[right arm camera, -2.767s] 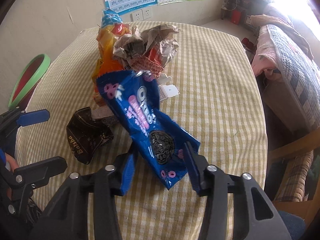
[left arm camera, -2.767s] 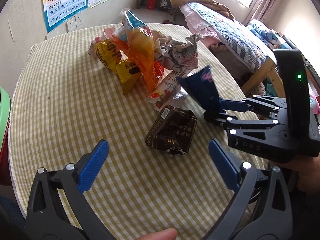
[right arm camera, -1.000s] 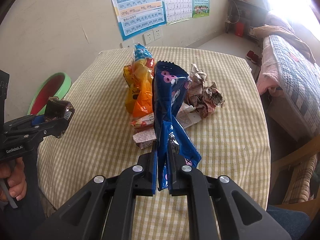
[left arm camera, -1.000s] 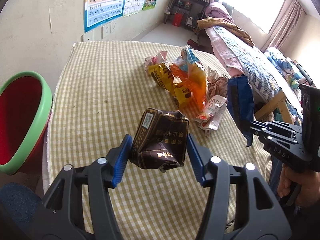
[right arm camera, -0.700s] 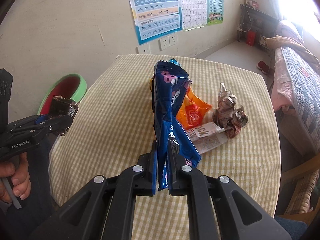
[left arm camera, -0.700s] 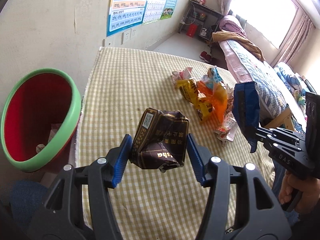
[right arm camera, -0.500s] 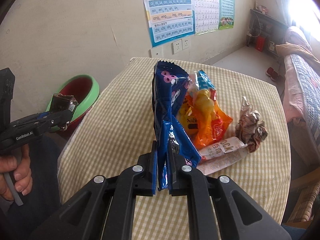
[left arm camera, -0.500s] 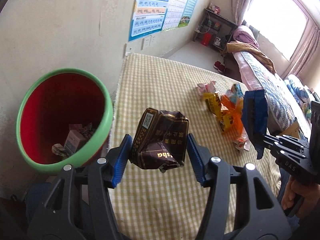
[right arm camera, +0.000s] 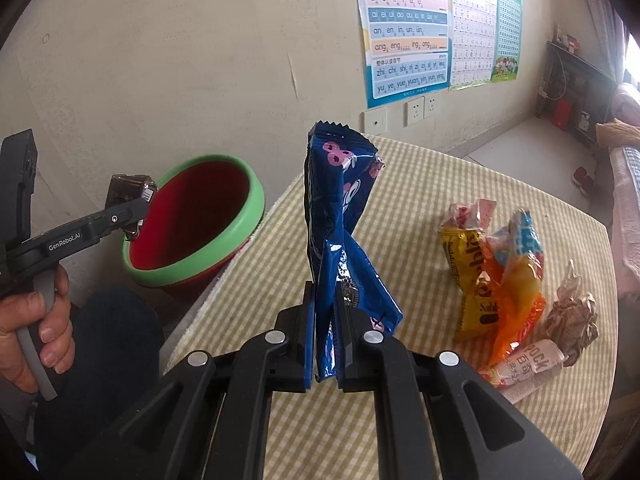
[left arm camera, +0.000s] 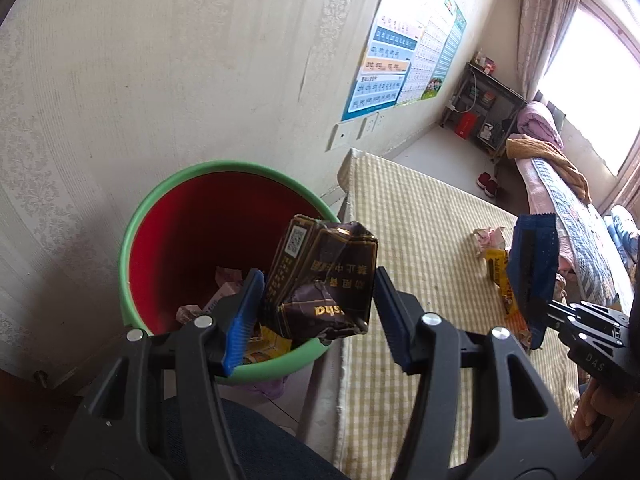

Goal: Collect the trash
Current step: 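Carry the chocolate wrapper and Oreo wrapper over the red bin, then open both tools to drop the two wrappers into the bin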

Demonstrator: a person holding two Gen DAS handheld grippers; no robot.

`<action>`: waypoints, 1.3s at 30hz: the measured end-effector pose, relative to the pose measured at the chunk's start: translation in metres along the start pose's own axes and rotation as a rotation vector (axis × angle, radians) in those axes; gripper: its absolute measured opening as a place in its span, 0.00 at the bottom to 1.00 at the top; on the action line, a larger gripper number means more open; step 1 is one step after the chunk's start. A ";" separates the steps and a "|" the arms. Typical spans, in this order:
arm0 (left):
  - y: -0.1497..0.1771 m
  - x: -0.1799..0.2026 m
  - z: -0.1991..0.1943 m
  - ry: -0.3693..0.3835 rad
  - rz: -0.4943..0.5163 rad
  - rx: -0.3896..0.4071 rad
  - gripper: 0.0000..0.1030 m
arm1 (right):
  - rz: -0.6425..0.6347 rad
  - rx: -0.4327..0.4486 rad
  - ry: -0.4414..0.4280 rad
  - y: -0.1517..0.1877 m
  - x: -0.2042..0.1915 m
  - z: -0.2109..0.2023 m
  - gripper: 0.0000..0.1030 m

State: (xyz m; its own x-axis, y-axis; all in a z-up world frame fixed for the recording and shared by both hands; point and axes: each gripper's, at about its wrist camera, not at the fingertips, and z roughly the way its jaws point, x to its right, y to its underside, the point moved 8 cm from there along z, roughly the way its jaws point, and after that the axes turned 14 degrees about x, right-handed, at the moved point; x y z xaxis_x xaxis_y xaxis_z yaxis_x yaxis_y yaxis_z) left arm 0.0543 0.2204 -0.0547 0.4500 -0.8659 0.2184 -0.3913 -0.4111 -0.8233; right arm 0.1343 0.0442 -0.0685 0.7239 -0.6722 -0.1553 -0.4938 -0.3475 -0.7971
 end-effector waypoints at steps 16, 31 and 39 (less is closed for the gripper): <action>-0.001 -0.057 0.000 -0.050 -0.118 0.025 0.52 | -0.075 0.002 -0.141 -0.042 -0.090 0.058 0.07; 0.000 -0.095 0.013 -0.097 -0.210 0.018 0.52 | -0.096 -0.063 -0.195 -0.043 -0.125 0.117 0.07; 0.000 -0.094 0.018 -0.081 -0.211 0.006 0.53 | -0.110 -0.106 -0.214 -0.032 -0.138 0.138 0.10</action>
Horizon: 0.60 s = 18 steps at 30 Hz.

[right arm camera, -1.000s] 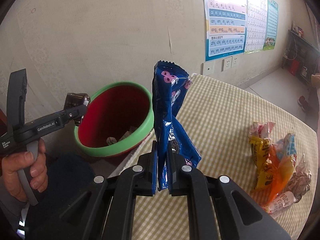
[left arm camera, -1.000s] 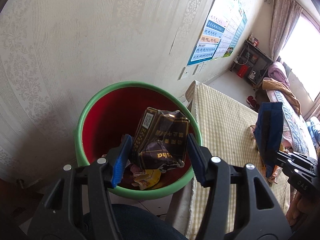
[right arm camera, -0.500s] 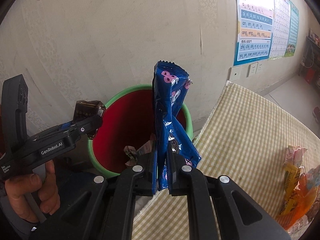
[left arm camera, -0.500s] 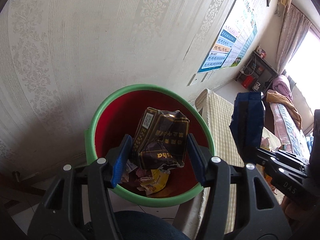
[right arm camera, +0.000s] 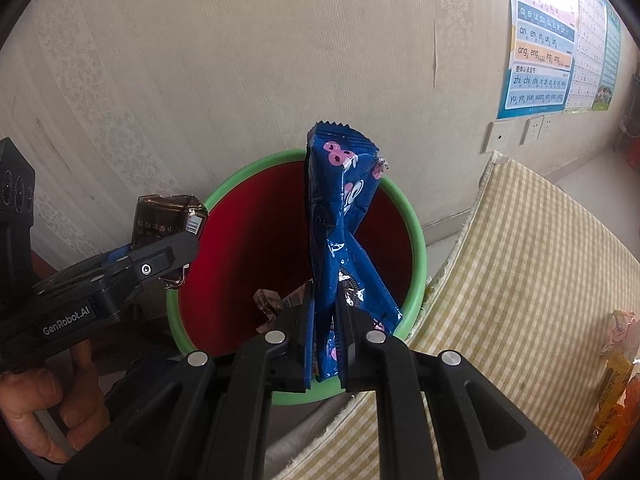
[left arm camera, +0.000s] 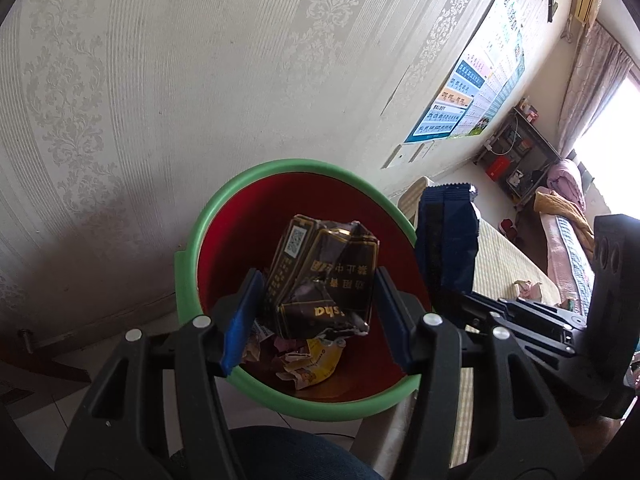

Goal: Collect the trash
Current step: 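Open both tools to drop the two wrappers into the bin, then move both open tools back over the remaining pile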

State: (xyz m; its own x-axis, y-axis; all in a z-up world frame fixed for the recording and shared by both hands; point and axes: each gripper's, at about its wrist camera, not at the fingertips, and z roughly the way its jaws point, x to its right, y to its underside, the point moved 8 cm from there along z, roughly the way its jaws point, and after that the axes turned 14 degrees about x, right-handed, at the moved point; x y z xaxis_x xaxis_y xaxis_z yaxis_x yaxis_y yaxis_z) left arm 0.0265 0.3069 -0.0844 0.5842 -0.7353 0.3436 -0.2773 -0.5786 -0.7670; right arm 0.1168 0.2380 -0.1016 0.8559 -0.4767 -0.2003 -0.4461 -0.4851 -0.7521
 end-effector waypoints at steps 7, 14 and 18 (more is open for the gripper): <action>0.001 -0.007 0.003 0.008 -0.042 -0.020 0.75 | -0.001 -0.005 0.008 0.006 -0.002 0.003 0.62; -0.004 -0.009 -0.007 -0.020 -0.036 0.018 0.95 | 0.002 0.005 0.046 0.013 0.004 -0.013 0.79; -0.005 -0.005 -0.010 -0.035 -0.014 0.027 0.95 | 0.001 0.014 0.061 0.020 0.010 -0.034 0.86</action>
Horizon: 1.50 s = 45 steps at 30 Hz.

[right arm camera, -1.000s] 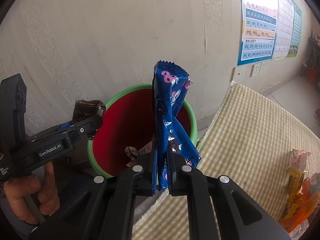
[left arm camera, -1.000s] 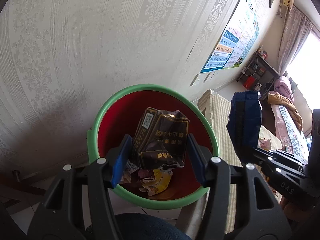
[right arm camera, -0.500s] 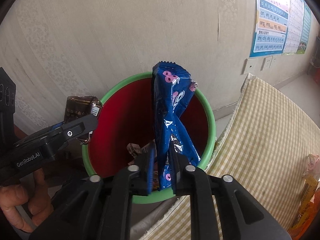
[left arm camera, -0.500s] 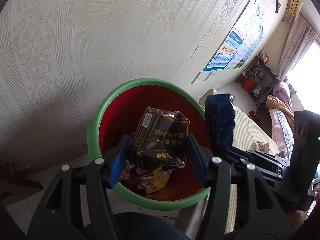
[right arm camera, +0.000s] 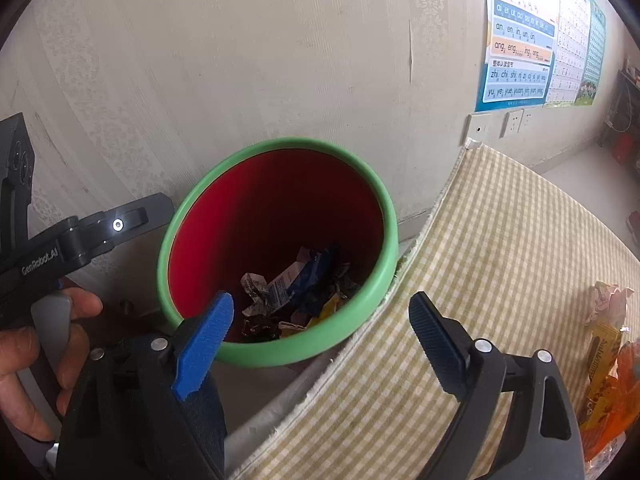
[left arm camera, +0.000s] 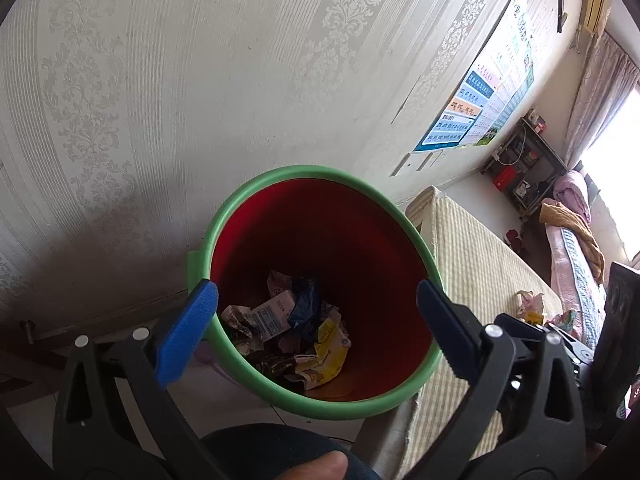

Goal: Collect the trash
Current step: 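Move both open tools back over the remaining pile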

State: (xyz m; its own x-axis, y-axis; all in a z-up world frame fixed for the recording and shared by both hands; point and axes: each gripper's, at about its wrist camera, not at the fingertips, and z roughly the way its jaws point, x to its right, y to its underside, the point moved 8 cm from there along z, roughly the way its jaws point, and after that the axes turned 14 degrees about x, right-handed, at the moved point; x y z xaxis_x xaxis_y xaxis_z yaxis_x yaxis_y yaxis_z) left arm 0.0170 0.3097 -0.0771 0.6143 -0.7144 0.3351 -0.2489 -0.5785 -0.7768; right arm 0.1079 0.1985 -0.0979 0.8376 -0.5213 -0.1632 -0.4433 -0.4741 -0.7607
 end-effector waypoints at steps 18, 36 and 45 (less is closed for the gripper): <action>0.031 0.087 -0.026 0.082 0.196 -0.039 0.95 | 0.089 0.050 0.142 0.040 0.079 -0.093 0.91; 0.122 0.220 -0.031 0.340 0.315 -0.157 0.95 | 0.233 0.096 0.346 0.096 0.191 -0.191 0.91; 0.151 0.261 -0.030 0.390 0.353 -0.201 0.95 | 0.305 0.132 0.428 0.114 0.246 -0.225 0.91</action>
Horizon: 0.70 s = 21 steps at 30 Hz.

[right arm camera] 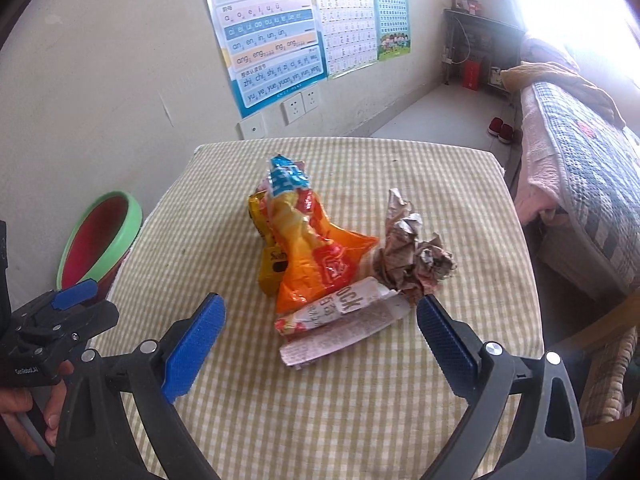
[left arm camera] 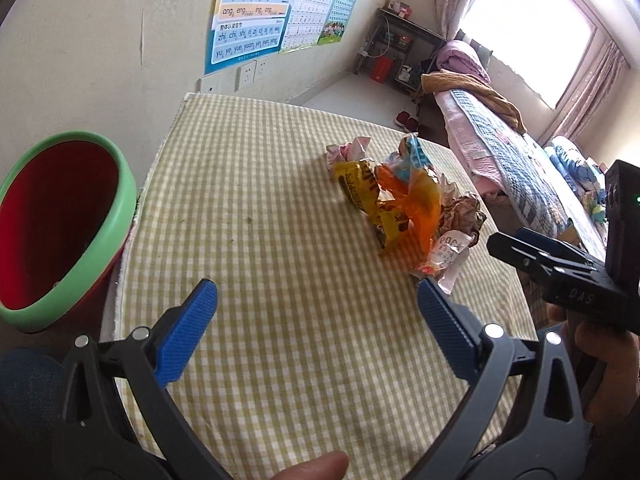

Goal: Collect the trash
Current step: 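Move both open tools back over the remaining pile, then grasp the yellow snack wrapper with the left tool while the right tool grasps the crumpled paper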

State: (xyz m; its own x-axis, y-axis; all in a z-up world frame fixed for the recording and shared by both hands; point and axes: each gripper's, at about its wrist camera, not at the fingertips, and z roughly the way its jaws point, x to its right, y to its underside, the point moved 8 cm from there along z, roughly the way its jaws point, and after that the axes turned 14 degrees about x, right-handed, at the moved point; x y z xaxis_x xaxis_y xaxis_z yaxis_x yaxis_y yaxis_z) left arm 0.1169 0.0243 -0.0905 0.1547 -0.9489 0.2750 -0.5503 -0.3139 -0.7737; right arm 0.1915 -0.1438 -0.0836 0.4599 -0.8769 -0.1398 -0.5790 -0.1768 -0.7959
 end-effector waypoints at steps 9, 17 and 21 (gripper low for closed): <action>-0.011 0.035 0.029 0.052 0.007 -0.025 0.95 | 0.059 0.023 0.031 -0.008 0.041 0.010 0.91; -0.028 0.069 0.067 0.095 -0.001 -0.054 0.95 | 0.082 0.022 0.030 -0.017 0.061 0.032 0.89; -0.027 0.074 0.091 0.081 -0.003 -0.090 0.94 | 0.107 0.012 0.030 -0.016 0.072 0.041 0.87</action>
State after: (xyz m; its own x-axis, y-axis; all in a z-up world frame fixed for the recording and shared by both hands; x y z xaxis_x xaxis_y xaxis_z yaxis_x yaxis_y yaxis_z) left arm 0.2180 -0.0406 -0.1012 0.0917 -0.9411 0.3255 -0.6222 -0.3094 -0.7192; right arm 0.2615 -0.1856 -0.1056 0.3759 -0.9033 -0.2066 -0.6152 -0.0766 -0.7847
